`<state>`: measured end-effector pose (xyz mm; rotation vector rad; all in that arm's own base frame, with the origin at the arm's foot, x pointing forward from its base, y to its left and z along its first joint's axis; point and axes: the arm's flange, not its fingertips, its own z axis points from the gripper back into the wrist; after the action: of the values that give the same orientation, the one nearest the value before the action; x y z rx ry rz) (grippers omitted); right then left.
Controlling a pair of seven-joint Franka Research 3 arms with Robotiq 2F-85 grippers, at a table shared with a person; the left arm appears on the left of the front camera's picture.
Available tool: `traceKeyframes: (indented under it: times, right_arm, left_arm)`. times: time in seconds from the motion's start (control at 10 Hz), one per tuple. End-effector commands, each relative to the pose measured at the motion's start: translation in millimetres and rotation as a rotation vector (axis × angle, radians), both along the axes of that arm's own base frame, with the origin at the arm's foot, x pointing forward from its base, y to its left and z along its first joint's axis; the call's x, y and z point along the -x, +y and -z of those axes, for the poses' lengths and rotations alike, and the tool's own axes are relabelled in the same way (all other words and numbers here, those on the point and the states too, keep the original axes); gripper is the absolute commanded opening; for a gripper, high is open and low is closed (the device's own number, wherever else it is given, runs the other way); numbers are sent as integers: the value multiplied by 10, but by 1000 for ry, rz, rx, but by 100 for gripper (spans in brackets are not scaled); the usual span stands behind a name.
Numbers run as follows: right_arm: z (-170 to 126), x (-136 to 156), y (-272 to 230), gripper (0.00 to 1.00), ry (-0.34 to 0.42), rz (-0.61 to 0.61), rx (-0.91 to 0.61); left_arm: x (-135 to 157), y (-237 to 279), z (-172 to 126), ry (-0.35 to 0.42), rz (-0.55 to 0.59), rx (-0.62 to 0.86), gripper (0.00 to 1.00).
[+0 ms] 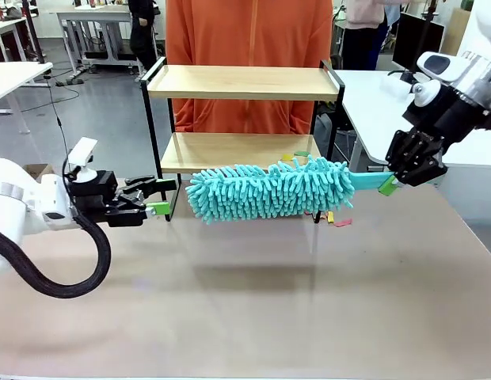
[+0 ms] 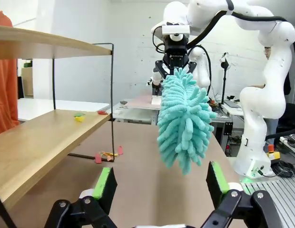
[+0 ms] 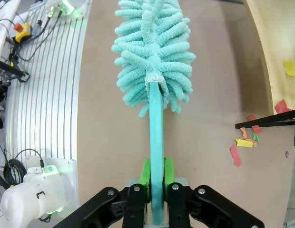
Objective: Clean the shelf.
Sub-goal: Hand the Duster back to the human.
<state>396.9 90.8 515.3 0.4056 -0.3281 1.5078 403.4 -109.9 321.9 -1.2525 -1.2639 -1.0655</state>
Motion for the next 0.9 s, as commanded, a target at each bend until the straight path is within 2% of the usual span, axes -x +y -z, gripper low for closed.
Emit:
traceKeyframes:
  times: [0.0, 0.8]
  right_arm:
    - [-28, 0, 15, 13, -6, 21, -10]
    - [-28, 0, 15, 13, -6, 21, -10]
  left_arm:
    - [-113, -145, 53, 6, 0, -9, 100]
    - [-152, -924, 54, -30, 130, 25, 100]
